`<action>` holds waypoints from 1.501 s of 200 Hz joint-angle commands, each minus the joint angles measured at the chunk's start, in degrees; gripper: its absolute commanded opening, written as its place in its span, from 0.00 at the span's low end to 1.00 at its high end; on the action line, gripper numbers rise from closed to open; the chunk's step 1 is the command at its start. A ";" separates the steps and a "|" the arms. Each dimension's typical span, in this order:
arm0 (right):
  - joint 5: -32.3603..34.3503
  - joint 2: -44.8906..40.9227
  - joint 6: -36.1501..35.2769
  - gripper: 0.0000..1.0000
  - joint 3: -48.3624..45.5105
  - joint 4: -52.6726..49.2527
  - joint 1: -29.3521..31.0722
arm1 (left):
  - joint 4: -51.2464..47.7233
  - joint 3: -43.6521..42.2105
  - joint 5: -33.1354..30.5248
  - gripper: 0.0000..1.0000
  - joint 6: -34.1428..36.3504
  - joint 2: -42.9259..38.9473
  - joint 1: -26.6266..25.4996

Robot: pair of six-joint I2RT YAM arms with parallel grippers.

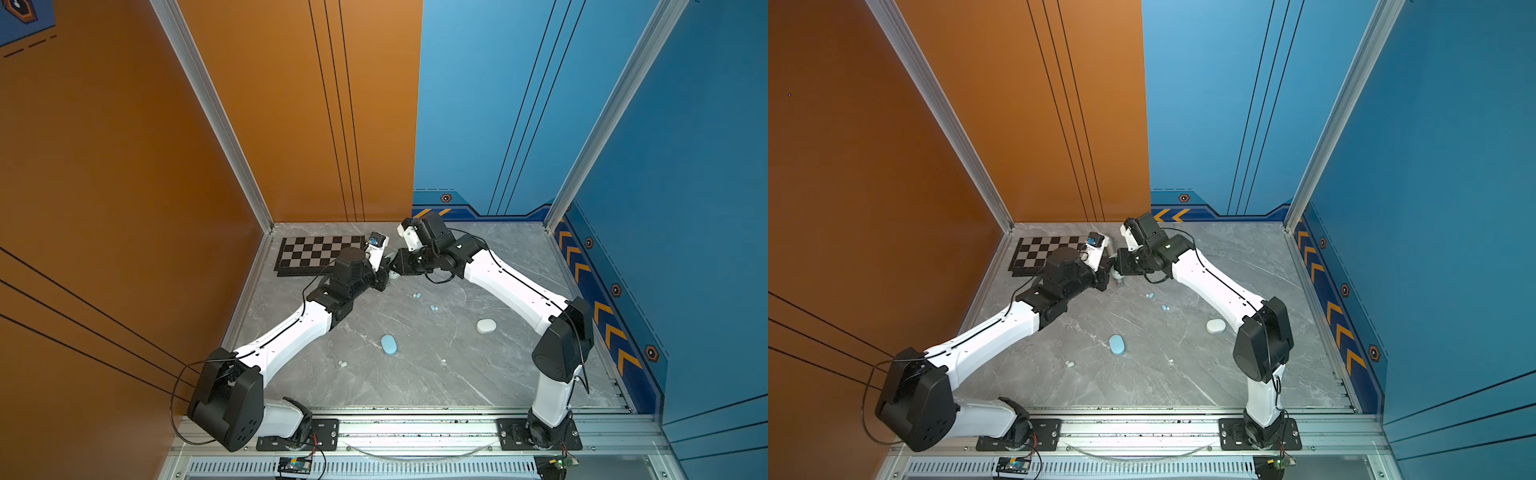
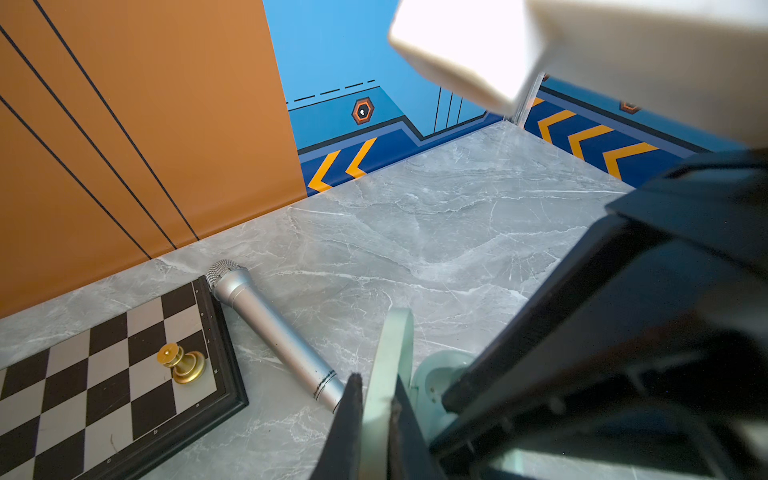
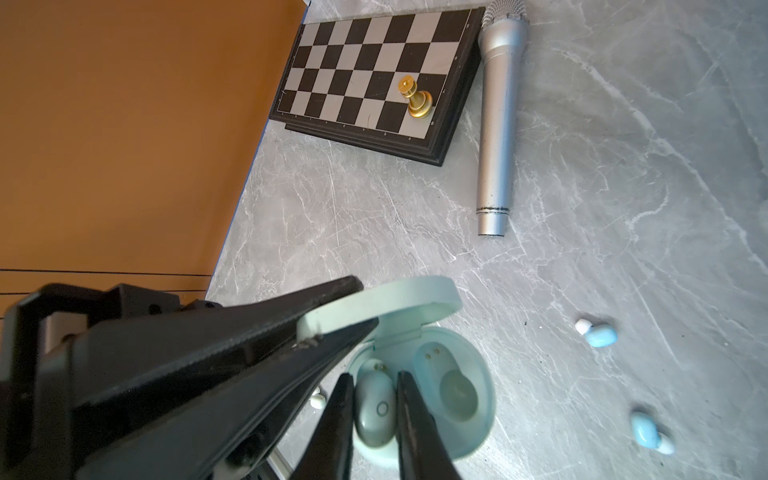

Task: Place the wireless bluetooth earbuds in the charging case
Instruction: 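Press the earbud into a case slot and open the right gripper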

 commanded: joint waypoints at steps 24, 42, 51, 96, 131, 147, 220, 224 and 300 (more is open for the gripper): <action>-1.38 2.10 -0.53 0.26 2.08 -1.95 0.42 | 1.58 1.92 -0.19 0.00 0.35 0.27 0.68; -1.48 2.19 -0.57 0.27 2.27 -1.96 0.42 | 1.60 1.97 -0.15 0.00 0.35 0.32 0.55; -1.47 2.12 -0.54 0.27 2.28 -1.94 0.42 | 1.55 1.94 -0.23 0.00 0.41 0.30 0.63; -1.67 1.81 -0.80 0.27 2.01 -1.92 0.42 | 1.56 1.86 -0.71 0.00 0.67 -0.08 0.71; -0.66 0.66 -2.66 0.24 1.66 -1.96 0.42 | 1.53 1.93 -1.27 0.00 1.00 -0.38 0.98; -0.28 0.17 -2.89 0.22 1.34 -1.96 0.42 | 1.51 1.96 -1.27 0.00 1.03 -0.43 1.12; 2.53 -0.91 -4.81 0.18 0.73 -1.94 2.84 | 1.54 1.81 -1.60 0.00 1.12 -0.87 1.24; 2.93 -1.03 -5.09 0.18 0.65 -1.91 2.94 | 1.53 1.90 -1.69 0.00 1.17 -0.87 1.24; 6.34 -2.26 -6.67 0.18 0.19 -1.92 3.41 | 1.51 1.67 -2.28 0.00 1.18 -1.40 1.51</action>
